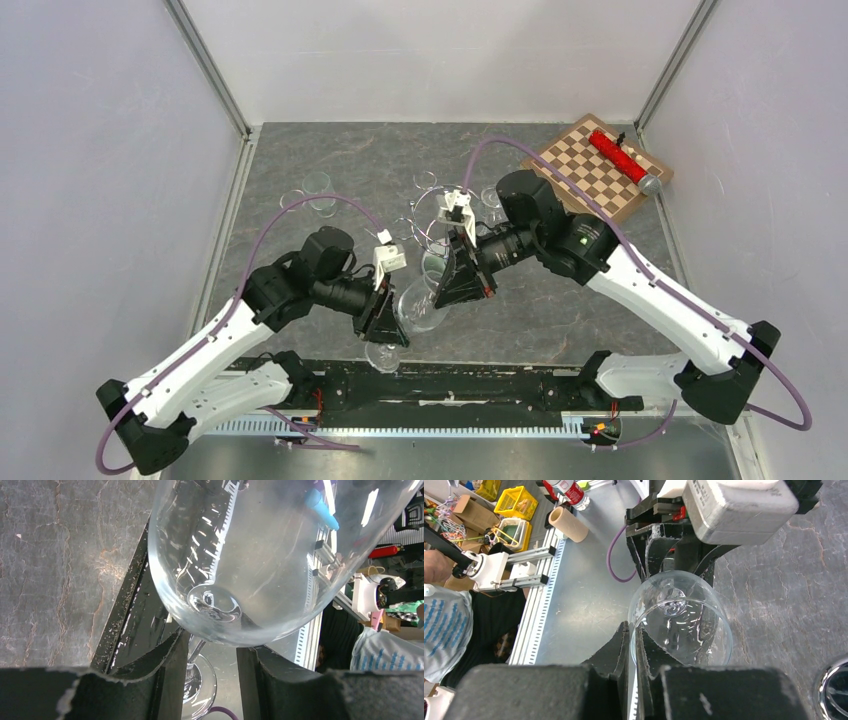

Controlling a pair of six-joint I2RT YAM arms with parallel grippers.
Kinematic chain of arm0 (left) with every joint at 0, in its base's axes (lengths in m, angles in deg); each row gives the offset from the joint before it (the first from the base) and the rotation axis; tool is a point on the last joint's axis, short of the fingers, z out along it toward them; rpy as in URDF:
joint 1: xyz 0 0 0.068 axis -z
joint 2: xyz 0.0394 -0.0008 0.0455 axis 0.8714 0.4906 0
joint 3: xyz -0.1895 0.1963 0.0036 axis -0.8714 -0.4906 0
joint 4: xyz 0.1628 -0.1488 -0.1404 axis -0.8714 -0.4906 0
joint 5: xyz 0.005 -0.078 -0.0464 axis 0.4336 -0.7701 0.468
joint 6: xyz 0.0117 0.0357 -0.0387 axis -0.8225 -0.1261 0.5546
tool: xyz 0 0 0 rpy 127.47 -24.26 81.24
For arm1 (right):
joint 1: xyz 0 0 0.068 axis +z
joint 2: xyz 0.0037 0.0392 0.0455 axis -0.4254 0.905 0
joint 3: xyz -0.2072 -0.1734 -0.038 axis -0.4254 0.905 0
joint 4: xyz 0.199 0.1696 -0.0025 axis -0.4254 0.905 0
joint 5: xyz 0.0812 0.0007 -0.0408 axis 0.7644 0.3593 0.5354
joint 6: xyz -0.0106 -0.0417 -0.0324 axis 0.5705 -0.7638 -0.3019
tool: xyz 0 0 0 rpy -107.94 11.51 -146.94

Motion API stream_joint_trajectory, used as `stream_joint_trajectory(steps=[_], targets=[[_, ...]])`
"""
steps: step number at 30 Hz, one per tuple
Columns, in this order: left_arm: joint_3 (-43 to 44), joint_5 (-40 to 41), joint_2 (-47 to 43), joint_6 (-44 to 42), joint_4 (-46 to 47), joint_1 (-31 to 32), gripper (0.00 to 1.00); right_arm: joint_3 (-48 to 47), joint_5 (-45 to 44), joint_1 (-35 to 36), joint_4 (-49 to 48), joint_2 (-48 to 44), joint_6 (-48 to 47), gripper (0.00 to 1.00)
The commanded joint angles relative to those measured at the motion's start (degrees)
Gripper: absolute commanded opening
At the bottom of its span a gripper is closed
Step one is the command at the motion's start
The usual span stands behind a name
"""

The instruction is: Take the wine glass off the wine glass rack

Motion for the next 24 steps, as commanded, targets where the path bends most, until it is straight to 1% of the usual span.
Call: stream_joint_trajectory(steps=[1,10,16,19,24], targets=[[2.6,-1.7,1.0,0.1,3.6,0.0,0.46,1.5,-2.2,-0.1,-0.2,-3.4,-2.2,0.0],[3.0,-0.5,4.0,-0.5,4.1,0.1,0.49,6.1,-3.7,-0.2,-2.7,-8.2,0.0,0.0],[3.4,1.9,5.1,-0.7,4.2,0.1,0.49,6.2,-7.8,-0.2,3.4,-9.9,-4.1,0.0],[3.6,2.7,5.2,-0.7,4.3,0.0,0.48,6.4,-11.9,-0.2,6.1,-11.0,-4.6,0.0],[3.8,4.2,4.7,-0.9,4.1,0.0,0.47,6.0,-23.1,-0.1,11.5,-12.9,-3.8,0.0]])
